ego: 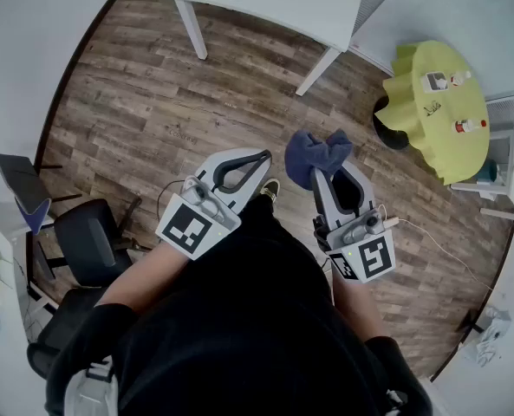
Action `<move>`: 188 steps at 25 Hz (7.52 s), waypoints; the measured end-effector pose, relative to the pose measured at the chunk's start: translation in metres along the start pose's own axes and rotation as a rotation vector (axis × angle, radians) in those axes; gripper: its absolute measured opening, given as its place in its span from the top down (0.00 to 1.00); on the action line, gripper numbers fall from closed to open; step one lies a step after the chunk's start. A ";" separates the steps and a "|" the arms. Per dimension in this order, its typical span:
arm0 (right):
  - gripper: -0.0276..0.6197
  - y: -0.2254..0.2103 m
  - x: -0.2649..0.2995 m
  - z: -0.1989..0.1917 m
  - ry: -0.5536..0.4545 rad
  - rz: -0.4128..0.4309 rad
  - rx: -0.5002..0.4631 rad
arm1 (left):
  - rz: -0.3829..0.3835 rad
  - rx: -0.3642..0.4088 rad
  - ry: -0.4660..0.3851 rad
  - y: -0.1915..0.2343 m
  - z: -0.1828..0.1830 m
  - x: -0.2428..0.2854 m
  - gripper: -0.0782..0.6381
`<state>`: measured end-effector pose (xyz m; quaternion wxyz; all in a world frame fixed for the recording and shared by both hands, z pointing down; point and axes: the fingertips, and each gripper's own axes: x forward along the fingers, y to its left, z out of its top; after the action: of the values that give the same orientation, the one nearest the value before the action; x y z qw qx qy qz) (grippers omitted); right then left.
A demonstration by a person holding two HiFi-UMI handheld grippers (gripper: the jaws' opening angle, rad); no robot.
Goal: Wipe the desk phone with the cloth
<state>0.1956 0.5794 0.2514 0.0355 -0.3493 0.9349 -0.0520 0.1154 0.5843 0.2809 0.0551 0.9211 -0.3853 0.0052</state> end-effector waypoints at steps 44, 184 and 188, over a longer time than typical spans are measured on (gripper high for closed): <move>0.81 -0.106 0.149 0.012 -0.011 0.126 -0.032 | 0.125 -0.005 -0.041 0.146 0.030 0.099 0.87; 0.81 -0.570 0.671 -0.228 0.876 -0.527 -0.407 | -0.119 -0.040 0.354 0.731 -0.156 0.538 0.88; 0.81 -0.543 0.706 -0.247 0.867 -0.447 -0.396 | -0.062 -0.055 0.371 0.757 -0.169 0.516 0.88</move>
<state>-0.0088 -0.2735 0.5409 -0.4334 -0.4865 0.7583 -0.0204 -0.0542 -0.2920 0.5494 0.1506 0.9140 -0.3399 0.1625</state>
